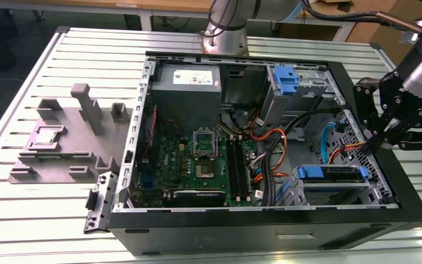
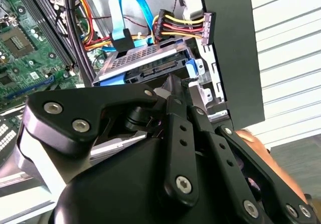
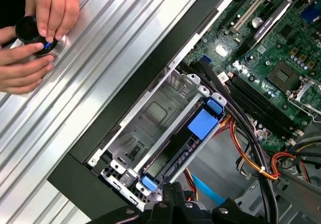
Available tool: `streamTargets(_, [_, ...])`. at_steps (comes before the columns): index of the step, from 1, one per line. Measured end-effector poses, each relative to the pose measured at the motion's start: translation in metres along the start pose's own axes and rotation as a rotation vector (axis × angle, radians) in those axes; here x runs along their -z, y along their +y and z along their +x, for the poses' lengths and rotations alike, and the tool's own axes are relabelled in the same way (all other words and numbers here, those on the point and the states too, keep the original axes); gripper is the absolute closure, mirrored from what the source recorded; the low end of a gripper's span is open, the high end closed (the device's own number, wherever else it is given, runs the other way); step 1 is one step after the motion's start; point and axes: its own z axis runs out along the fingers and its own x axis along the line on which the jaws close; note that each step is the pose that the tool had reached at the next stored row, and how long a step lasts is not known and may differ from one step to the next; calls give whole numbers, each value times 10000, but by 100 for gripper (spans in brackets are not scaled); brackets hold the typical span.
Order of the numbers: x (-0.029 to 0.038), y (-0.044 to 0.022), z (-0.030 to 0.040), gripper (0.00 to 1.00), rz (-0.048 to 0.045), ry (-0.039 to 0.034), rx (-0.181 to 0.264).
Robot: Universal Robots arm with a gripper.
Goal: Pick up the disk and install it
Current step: 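Insert the first disk wire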
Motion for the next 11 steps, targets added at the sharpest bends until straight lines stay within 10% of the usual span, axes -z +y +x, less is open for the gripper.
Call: streamTargets(11, [-1, -105, 19, 90, 3, 1, 67])
